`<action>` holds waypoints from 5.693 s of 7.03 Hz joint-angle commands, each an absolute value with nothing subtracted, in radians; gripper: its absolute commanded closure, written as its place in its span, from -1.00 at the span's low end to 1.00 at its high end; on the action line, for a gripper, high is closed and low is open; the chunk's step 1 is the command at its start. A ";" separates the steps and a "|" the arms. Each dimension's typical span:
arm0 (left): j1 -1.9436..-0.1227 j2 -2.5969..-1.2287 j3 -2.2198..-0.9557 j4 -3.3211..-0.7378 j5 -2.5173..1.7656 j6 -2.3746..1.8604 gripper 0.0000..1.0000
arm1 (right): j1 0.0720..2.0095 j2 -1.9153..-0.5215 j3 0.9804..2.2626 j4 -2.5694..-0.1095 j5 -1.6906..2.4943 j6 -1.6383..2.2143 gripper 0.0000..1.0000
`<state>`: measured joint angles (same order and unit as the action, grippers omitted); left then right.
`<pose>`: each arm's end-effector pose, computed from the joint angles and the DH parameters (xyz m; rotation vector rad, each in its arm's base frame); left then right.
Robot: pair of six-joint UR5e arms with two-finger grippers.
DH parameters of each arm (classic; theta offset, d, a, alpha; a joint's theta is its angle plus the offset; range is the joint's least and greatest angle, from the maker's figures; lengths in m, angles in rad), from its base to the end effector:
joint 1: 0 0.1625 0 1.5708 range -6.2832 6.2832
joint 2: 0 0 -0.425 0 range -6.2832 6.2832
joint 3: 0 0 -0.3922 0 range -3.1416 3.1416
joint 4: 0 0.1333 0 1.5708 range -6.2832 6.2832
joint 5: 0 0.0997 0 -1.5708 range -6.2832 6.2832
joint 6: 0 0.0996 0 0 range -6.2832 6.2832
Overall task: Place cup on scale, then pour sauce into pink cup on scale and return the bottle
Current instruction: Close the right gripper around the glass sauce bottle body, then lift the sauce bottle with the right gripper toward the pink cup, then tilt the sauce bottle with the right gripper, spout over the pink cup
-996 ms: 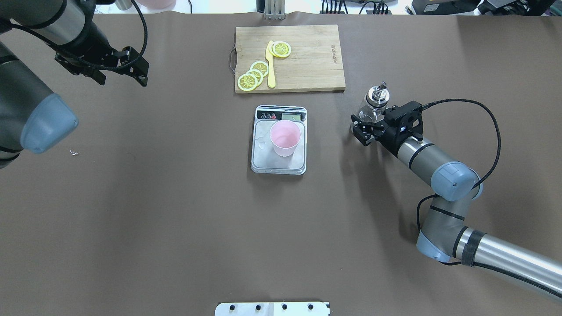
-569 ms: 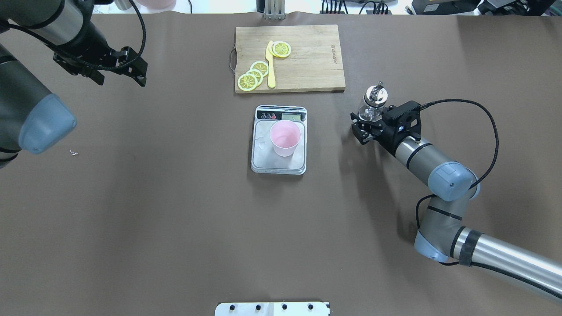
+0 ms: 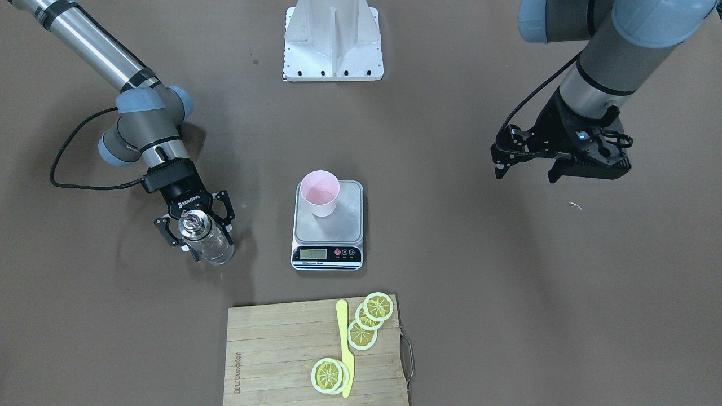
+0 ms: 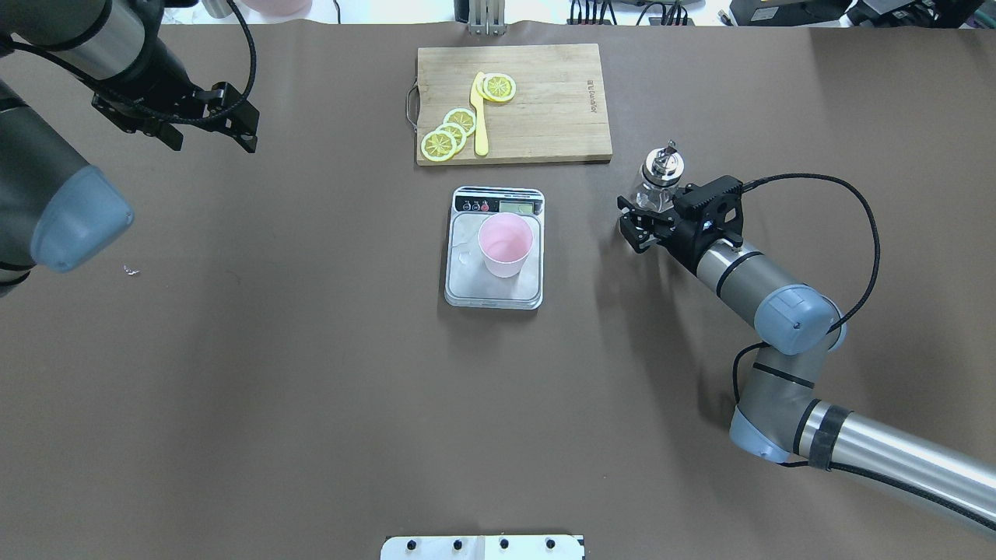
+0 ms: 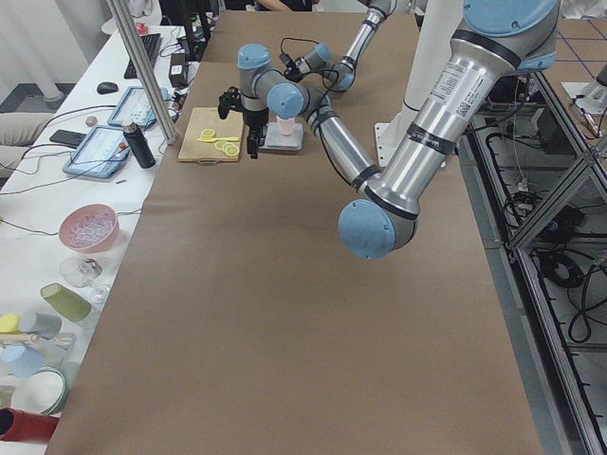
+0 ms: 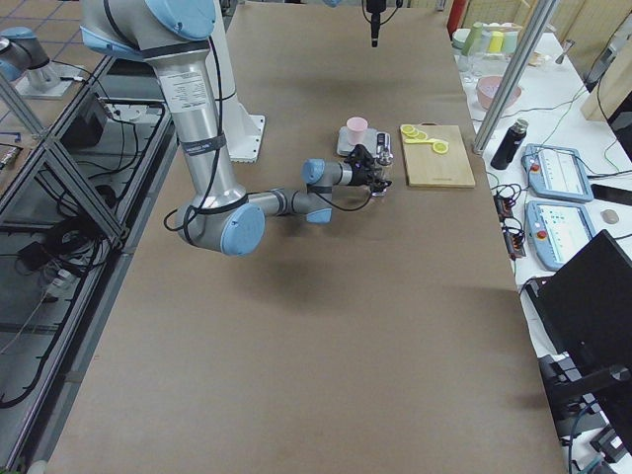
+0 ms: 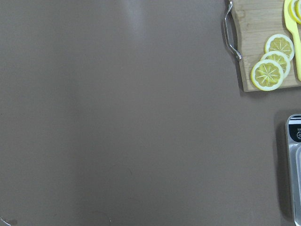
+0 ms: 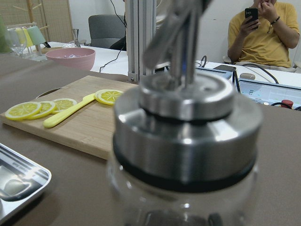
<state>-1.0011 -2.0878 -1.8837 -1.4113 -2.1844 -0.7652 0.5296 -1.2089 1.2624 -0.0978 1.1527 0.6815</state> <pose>0.2616 -0.5491 0.2444 0.1441 0.8636 0.0228 -0.4624 -0.4720 0.4434 1.2247 -0.9178 0.0325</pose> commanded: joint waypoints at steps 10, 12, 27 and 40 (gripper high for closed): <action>-1.179 -1.870 -1.901 -1.430 -2.276 -0.323 -0.93 | 0.592 -1.332 1.828 -0.902 1.194 0.287 0.76; -1.225 -1.800 -1.875 -1.439 -2.292 -0.199 -0.93 | 0.508 -1.303 1.899 -1.116 1.056 0.201 0.76; -1.279 -1.706 -1.704 -1.695 -2.349 -0.158 -0.93 | 0.391 -1.014 1.793 -1.768 0.716 -0.072 0.81; -1.292 -1.720 -1.694 -1.695 -2.349 -0.160 -0.93 | 0.368 -0.992 1.827 -1.778 0.686 -0.077 0.76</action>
<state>-1.2890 -1.7126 -1.6928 -1.6950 -2.3485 -0.1583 0.3658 -0.9868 1.7974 -1.8009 0.6777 -0.0886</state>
